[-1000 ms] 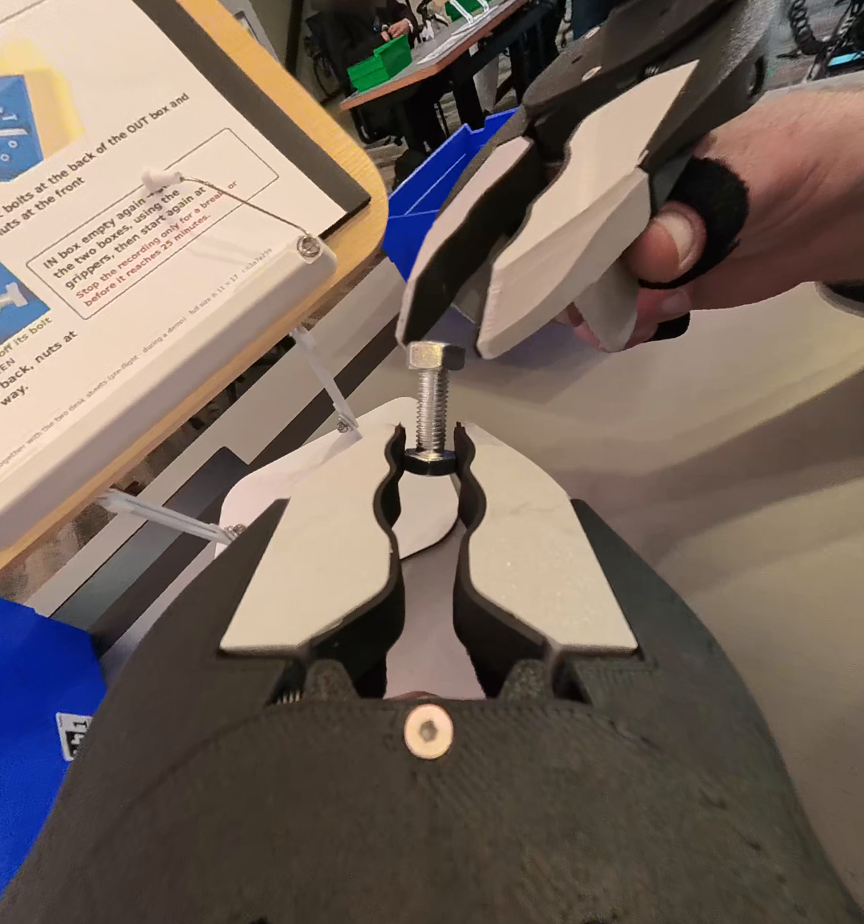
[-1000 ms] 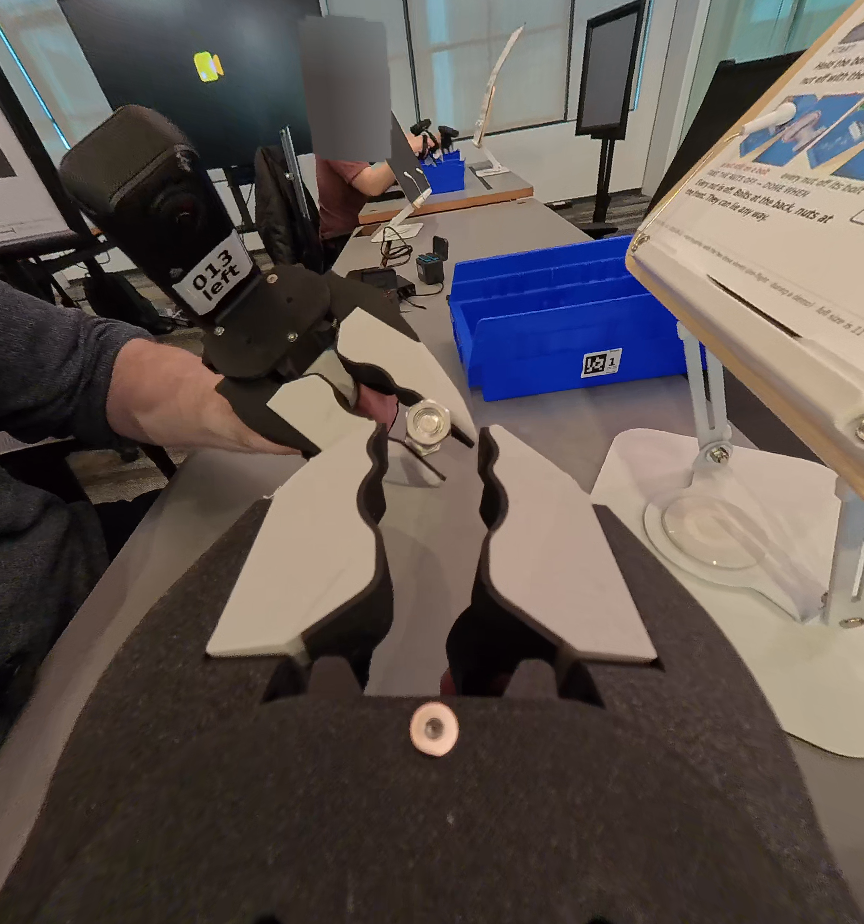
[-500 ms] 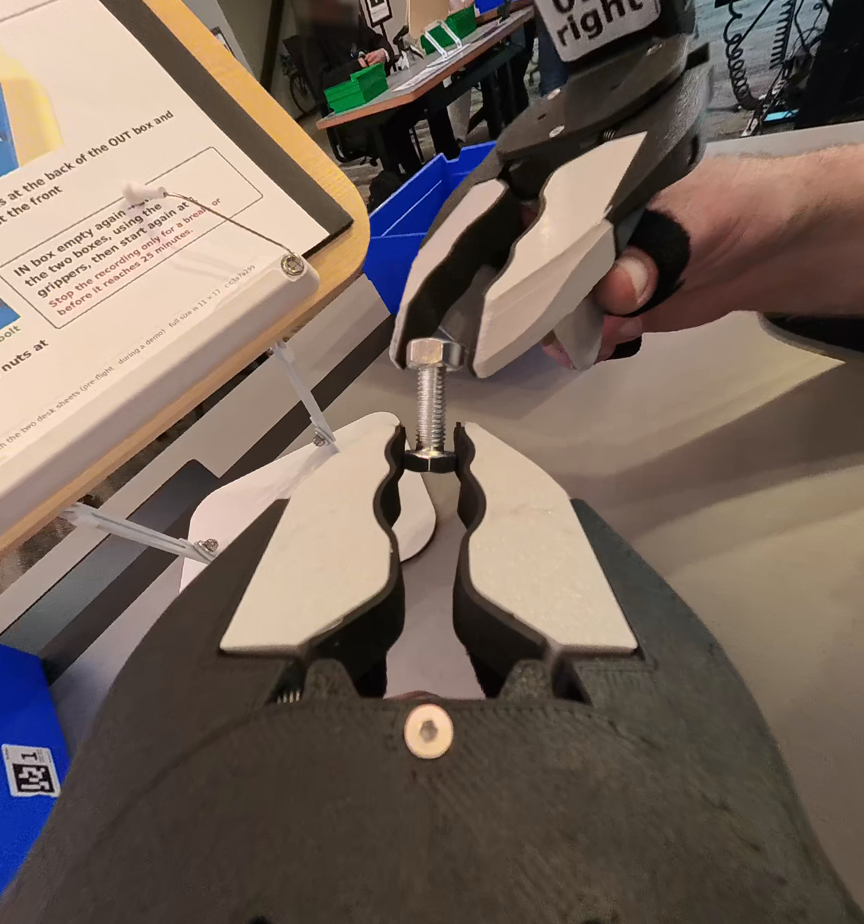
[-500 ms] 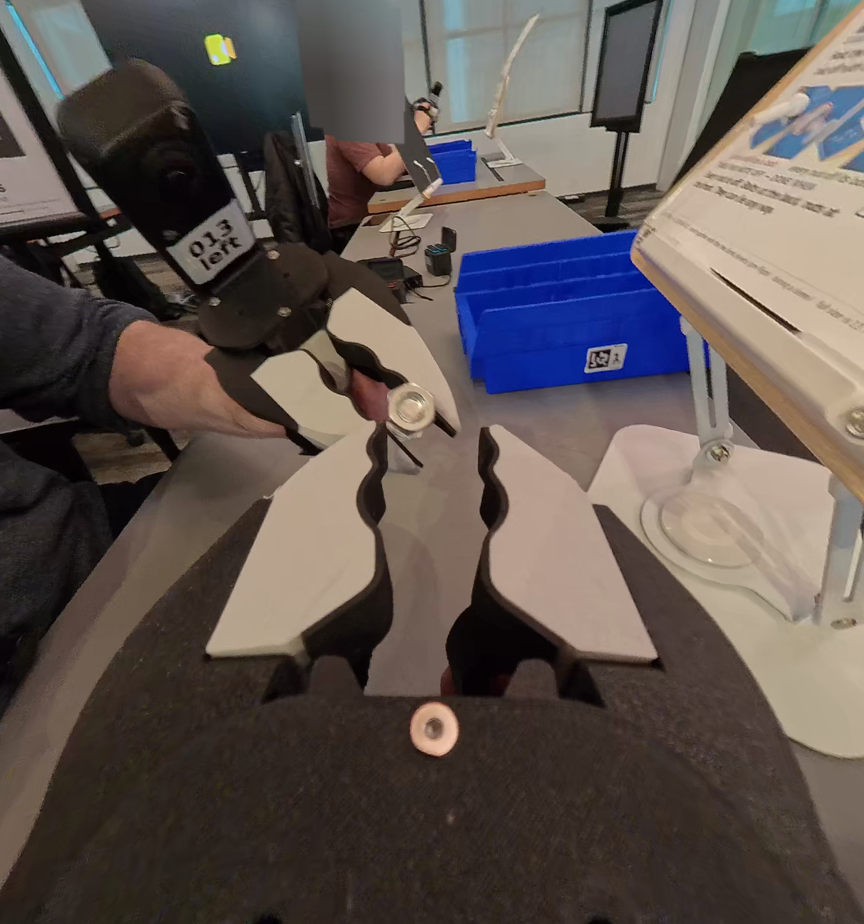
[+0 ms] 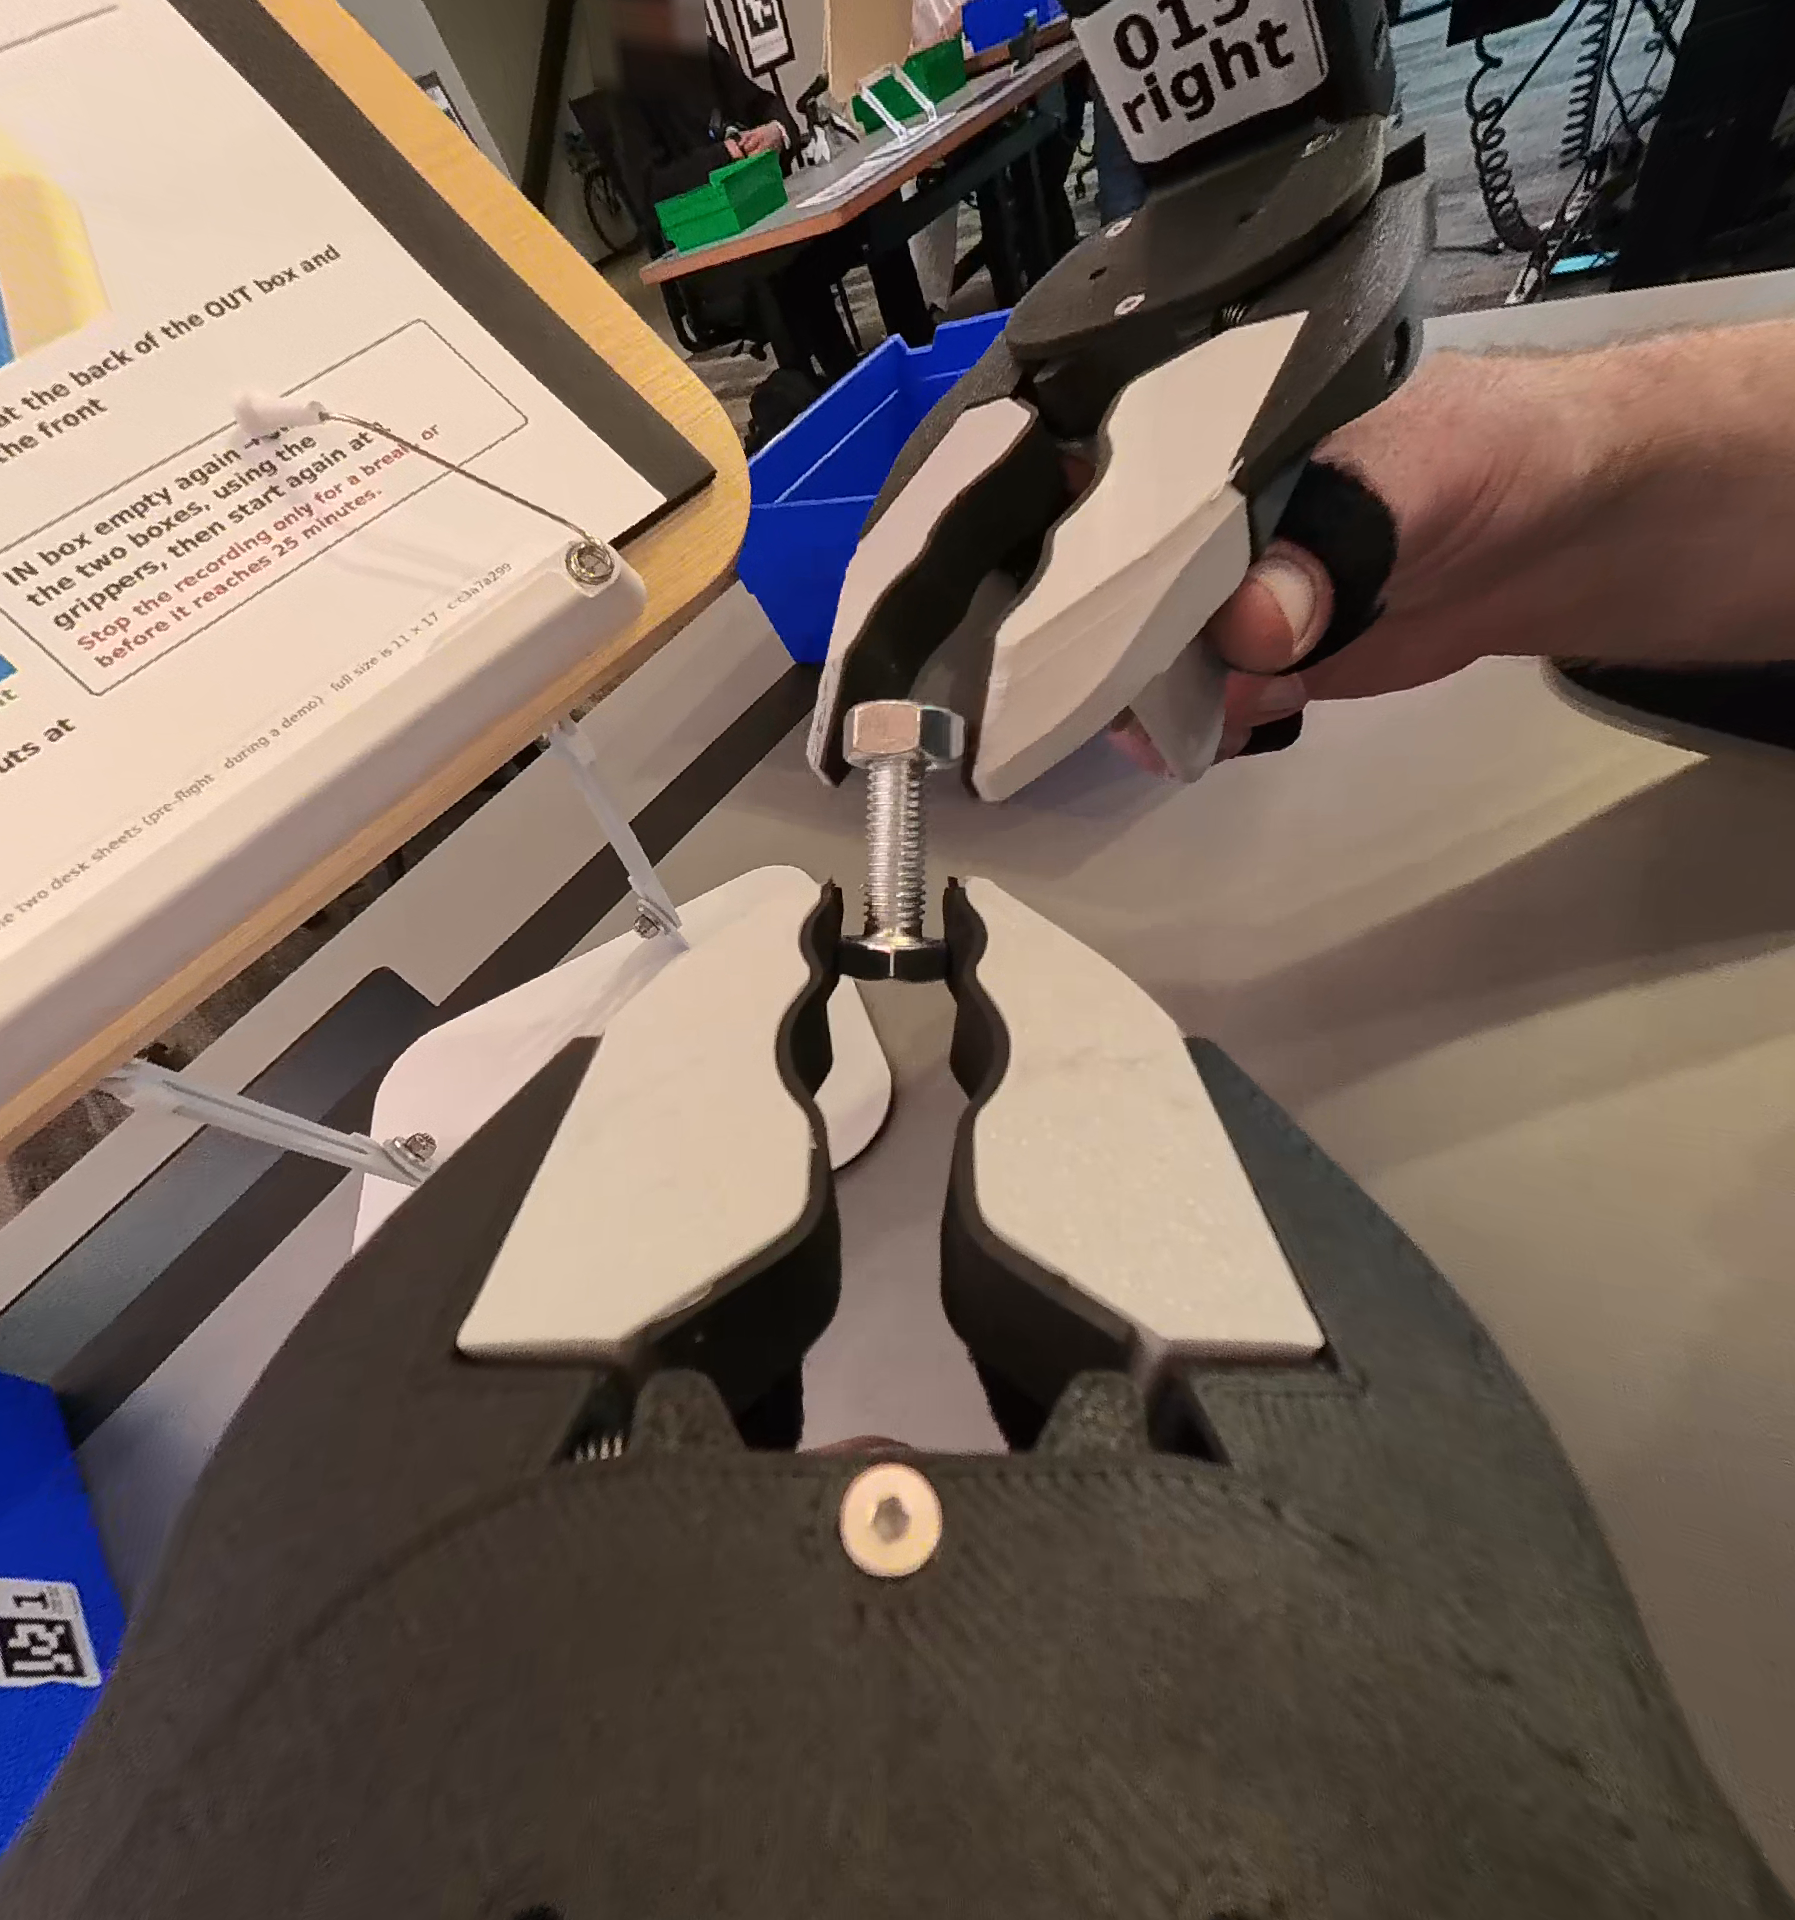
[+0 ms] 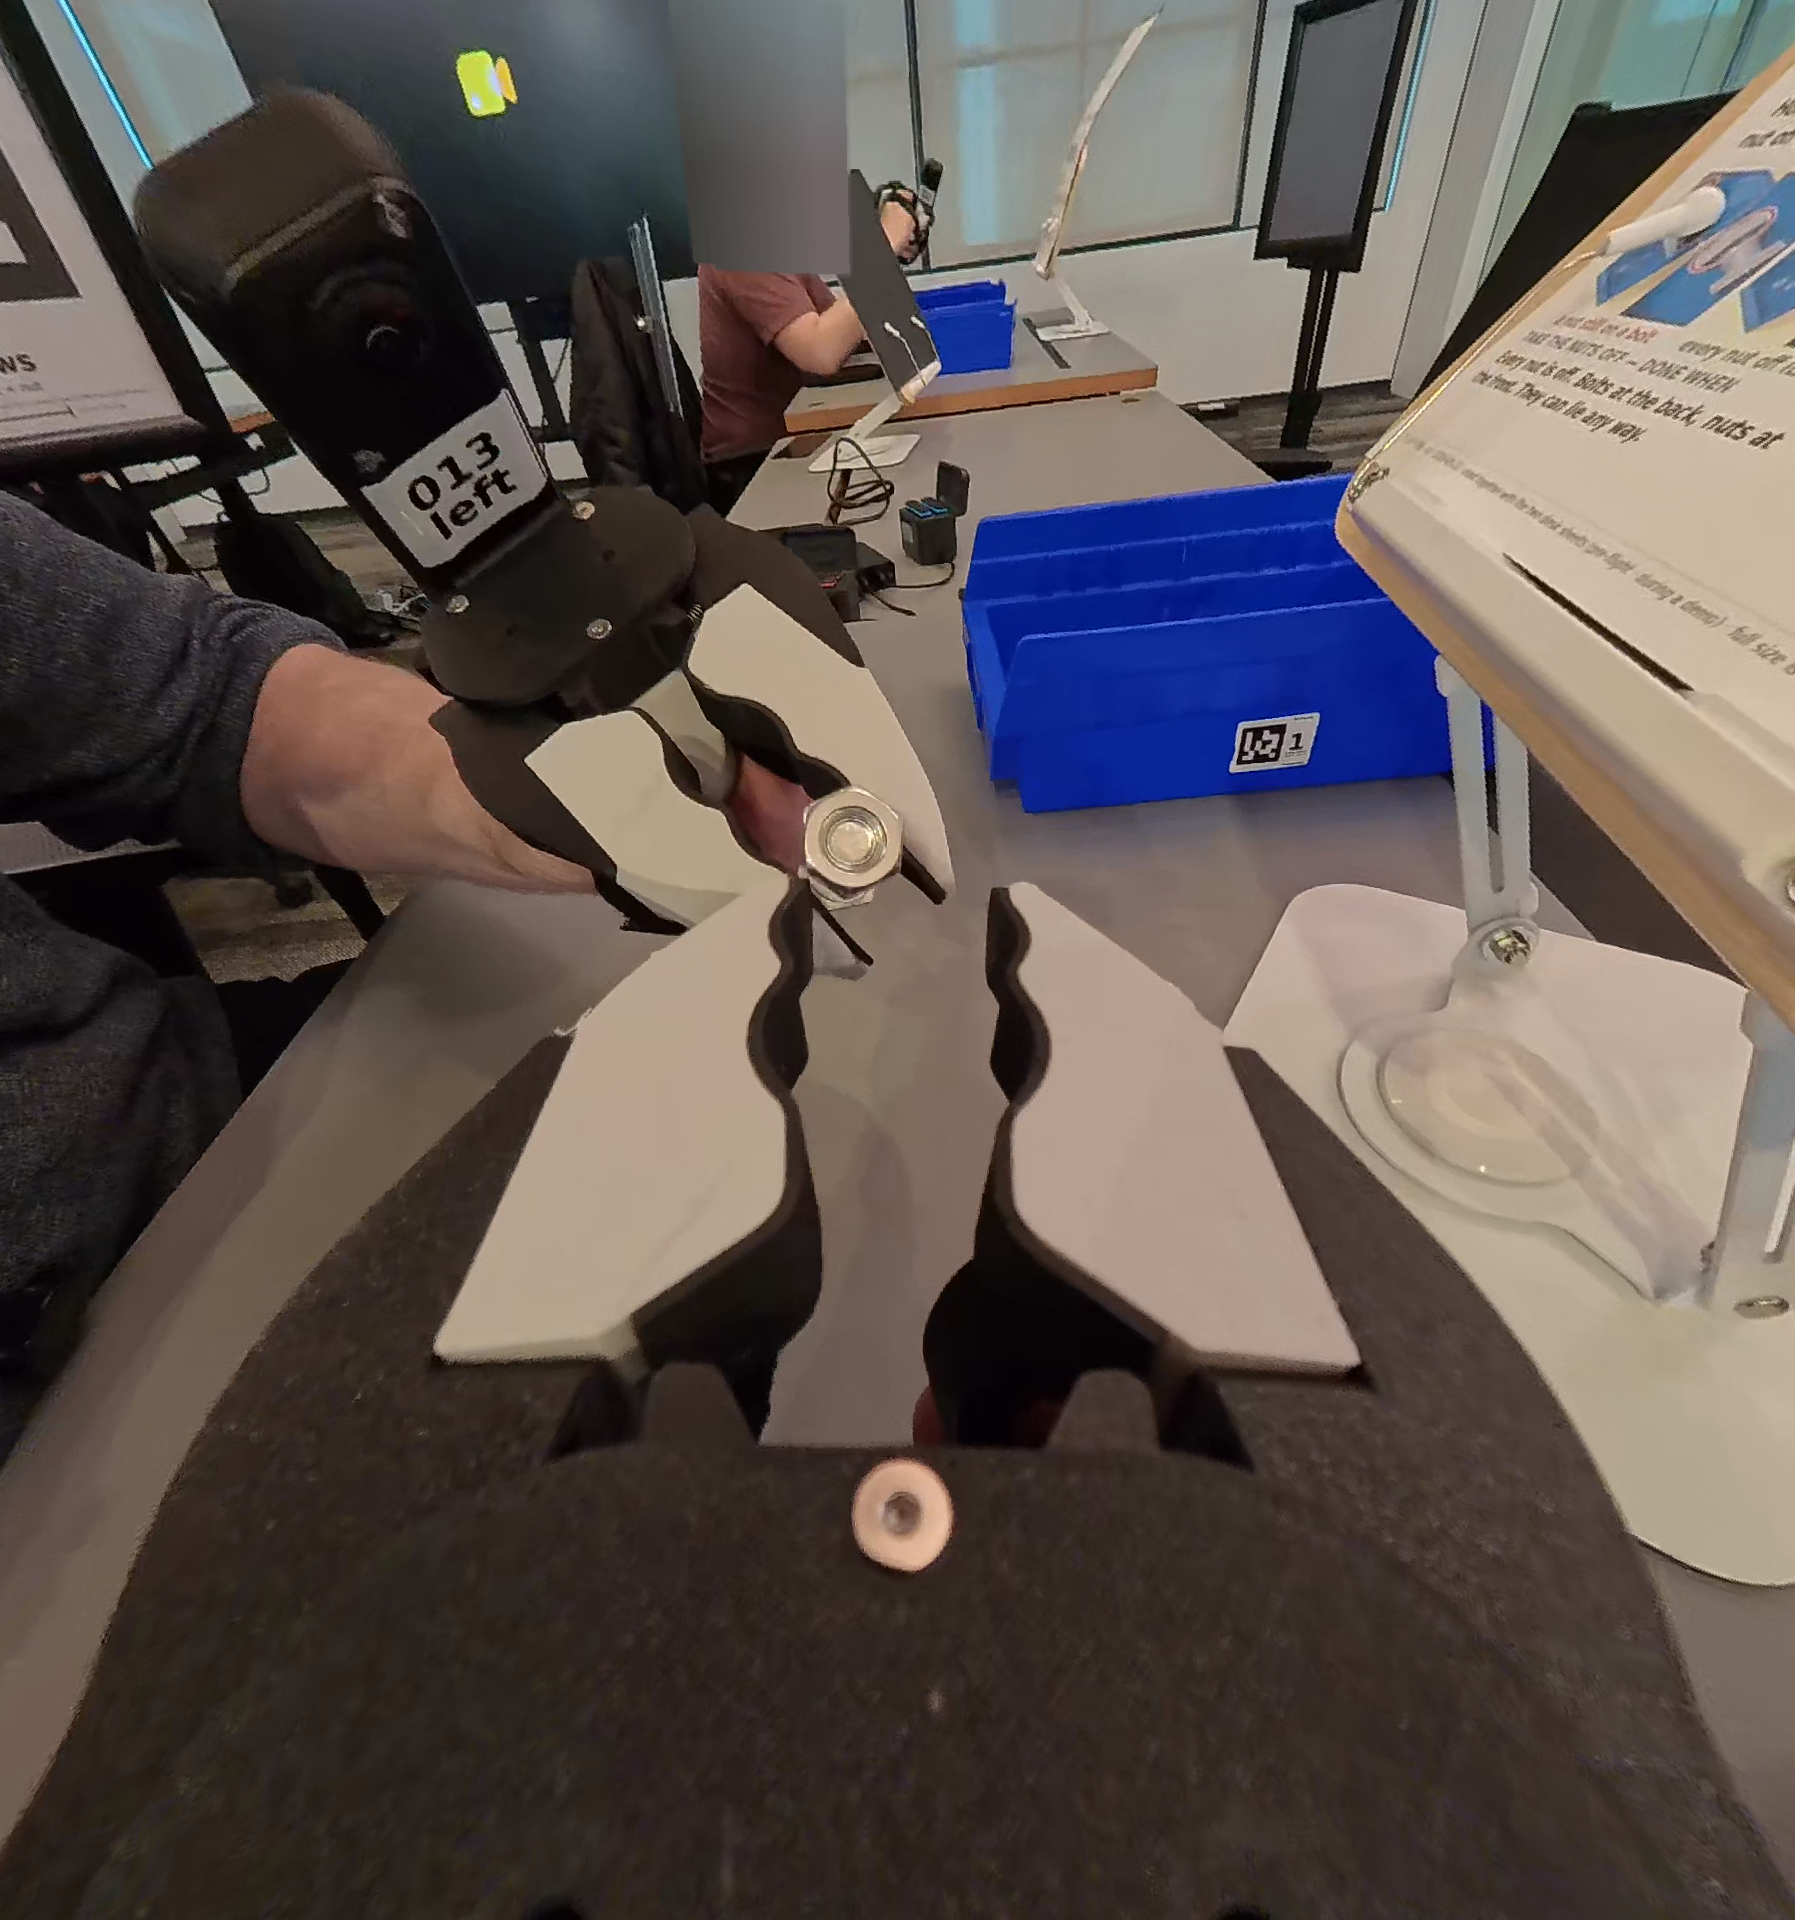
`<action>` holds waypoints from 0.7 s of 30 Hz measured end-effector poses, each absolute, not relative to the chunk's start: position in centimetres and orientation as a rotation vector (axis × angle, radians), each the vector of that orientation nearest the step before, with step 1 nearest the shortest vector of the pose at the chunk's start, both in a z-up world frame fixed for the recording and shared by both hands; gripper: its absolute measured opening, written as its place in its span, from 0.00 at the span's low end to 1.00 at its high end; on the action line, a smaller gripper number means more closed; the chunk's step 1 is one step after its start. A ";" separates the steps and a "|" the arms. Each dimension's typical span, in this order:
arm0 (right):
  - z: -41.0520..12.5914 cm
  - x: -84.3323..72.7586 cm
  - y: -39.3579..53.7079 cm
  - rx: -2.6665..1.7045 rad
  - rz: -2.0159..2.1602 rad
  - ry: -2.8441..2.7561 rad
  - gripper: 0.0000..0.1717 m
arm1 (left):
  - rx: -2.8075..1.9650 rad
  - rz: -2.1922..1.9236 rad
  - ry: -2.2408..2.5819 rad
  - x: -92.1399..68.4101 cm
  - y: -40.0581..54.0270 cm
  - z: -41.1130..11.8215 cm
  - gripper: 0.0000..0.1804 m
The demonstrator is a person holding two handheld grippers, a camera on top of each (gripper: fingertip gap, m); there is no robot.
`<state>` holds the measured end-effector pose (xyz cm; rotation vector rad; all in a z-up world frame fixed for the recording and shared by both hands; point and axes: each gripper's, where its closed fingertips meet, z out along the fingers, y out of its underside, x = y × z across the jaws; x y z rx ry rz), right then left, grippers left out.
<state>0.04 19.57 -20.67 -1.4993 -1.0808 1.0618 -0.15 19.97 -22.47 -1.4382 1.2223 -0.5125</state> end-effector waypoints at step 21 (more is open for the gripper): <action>-20.4 -0.5 17.9 -1.434 0.951 -1.241 0.10 | -1.528 -0.726 1.399 0.0 18.5 -23.4 0.10</action>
